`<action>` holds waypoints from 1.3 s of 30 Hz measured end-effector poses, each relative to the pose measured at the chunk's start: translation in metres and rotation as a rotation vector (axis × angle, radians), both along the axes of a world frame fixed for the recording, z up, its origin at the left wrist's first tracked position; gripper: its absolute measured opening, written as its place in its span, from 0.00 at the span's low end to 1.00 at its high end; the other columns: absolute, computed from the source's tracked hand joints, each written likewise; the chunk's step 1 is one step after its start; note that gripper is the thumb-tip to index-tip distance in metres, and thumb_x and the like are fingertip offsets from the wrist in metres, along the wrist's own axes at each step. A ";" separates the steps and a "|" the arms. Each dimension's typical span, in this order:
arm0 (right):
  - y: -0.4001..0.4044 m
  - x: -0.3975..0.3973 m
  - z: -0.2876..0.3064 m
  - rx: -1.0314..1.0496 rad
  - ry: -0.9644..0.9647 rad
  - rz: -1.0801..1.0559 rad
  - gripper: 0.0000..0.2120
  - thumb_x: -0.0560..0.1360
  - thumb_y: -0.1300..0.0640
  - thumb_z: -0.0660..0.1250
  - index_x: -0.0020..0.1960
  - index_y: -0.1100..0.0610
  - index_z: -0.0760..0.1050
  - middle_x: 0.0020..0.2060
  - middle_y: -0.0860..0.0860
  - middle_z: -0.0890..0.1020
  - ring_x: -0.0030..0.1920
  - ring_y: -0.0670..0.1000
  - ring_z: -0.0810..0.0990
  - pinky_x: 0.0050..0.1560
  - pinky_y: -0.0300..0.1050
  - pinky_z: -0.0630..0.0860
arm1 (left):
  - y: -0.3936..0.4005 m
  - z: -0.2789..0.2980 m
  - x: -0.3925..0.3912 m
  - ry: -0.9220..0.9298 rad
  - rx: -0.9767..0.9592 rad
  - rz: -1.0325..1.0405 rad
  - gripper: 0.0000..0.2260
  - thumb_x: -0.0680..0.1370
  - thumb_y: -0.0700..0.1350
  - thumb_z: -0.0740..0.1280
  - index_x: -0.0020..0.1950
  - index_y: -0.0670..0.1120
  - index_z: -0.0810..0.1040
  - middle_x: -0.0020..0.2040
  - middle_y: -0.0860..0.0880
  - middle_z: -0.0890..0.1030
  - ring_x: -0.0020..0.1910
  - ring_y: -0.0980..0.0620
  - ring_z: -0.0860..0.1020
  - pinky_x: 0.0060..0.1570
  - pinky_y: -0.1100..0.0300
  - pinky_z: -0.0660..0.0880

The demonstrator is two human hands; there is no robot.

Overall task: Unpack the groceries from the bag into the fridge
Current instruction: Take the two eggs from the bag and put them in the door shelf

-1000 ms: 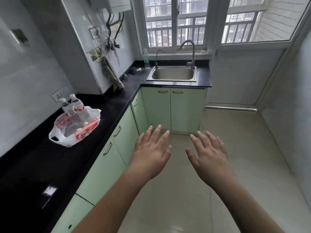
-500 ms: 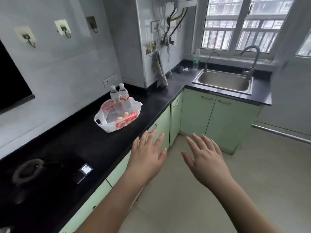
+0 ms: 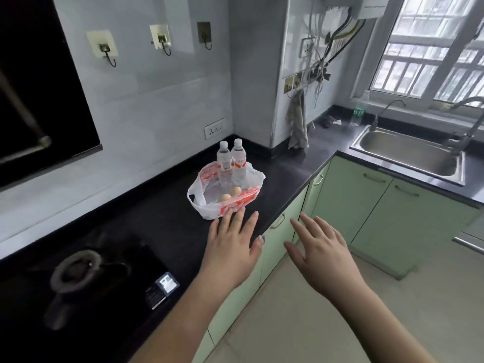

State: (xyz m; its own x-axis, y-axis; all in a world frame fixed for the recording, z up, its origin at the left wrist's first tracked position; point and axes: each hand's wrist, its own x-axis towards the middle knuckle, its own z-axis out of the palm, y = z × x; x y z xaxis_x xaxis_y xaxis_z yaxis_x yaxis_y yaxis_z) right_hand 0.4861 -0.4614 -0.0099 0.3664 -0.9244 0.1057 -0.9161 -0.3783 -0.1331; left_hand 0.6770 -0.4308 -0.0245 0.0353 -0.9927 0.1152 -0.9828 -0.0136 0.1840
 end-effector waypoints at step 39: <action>-0.288 0.072 -0.065 0.234 -0.068 0.490 0.28 0.79 0.39 0.51 0.76 0.48 0.56 0.76 0.47 0.59 0.76 0.51 0.55 0.74 0.49 0.54 | -0.180 -0.075 0.042 -0.150 0.151 0.386 0.25 0.80 0.56 0.49 0.76 0.51 0.66 0.74 0.46 0.70 0.75 0.44 0.65 0.72 0.44 0.62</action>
